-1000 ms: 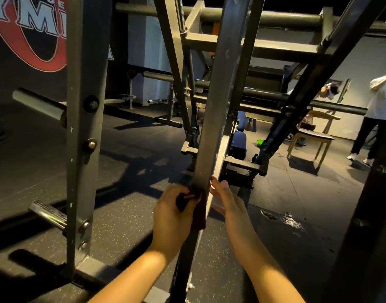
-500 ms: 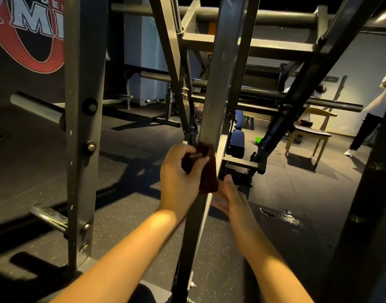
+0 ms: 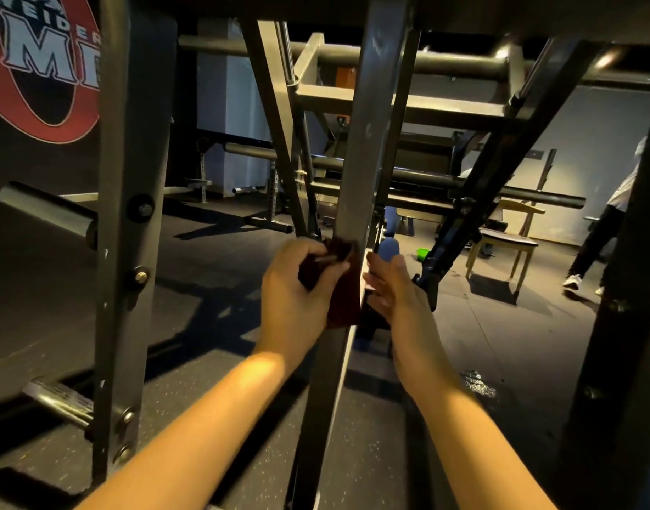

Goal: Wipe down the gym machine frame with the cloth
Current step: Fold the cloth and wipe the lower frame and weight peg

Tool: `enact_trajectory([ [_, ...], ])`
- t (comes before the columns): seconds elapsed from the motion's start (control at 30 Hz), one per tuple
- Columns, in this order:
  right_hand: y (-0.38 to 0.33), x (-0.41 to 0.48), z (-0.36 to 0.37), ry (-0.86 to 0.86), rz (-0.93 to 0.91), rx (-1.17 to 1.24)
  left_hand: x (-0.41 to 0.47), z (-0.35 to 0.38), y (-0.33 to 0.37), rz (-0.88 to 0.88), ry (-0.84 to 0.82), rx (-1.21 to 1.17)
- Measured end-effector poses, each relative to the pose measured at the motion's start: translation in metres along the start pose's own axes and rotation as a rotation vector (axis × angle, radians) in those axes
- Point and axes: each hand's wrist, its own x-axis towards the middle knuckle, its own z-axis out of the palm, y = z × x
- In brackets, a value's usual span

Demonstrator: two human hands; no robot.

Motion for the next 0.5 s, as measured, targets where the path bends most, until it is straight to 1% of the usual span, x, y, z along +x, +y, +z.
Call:
enact_trajectory([
  [0.03, -0.01, 0.006, 0.001, 0.004, -0.048, 0.015, -0.012, -0.001, -0.008, -0.003, -0.01, -0.023],
  [0.13, -0.031, 0.018, 0.003, -0.016, -0.086, 0.053, -0.052, -0.005, -0.037, -0.172, -0.036, -0.019],
  [0.17, -0.033, 0.017, 0.004, -0.039, -0.111, 0.038, -0.053, -0.005, -0.04, -0.172, -0.022, 0.01],
  [0.23, -0.028, 0.013, 0.005, -0.048, -0.157, 0.007, -0.03, -0.004, -0.027, -0.052, -0.036, 0.026],
  [0.27, -0.026, 0.01, 0.004, -0.05, -0.155, 0.014, -0.011, -0.003, -0.012, 0.006, -0.061, 0.024],
  [0.3, -0.026, 0.008, 0.002, -0.05, -0.151, 0.027, 0.013, -0.002, 0.003, 0.044, -0.048, 0.024],
  [0.37, -0.026, 0.011, -0.001, -0.058, -0.156, 0.032, 0.061, -0.005, 0.037, 0.017, -0.033, -0.045],
  [0.4, -0.027, 0.014, -0.002, -0.048, -0.145, 0.034, 0.079, -0.006, 0.049, 0.042, -0.012, -0.075],
  [0.43, -0.029, 0.016, -0.003, -0.034, -0.123, 0.053, 0.088, -0.006, 0.052, 0.088, 0.013, -0.056],
  [0.47, -0.029, 0.018, -0.006, -0.029, -0.109, 0.07, 0.087, -0.006, 0.053, 0.096, 0.015, -0.056],
  [0.5, -0.03, 0.021, -0.008, -0.036, -0.101, 0.076, 0.077, -0.006, 0.049, 0.055, -0.004, -0.068],
])
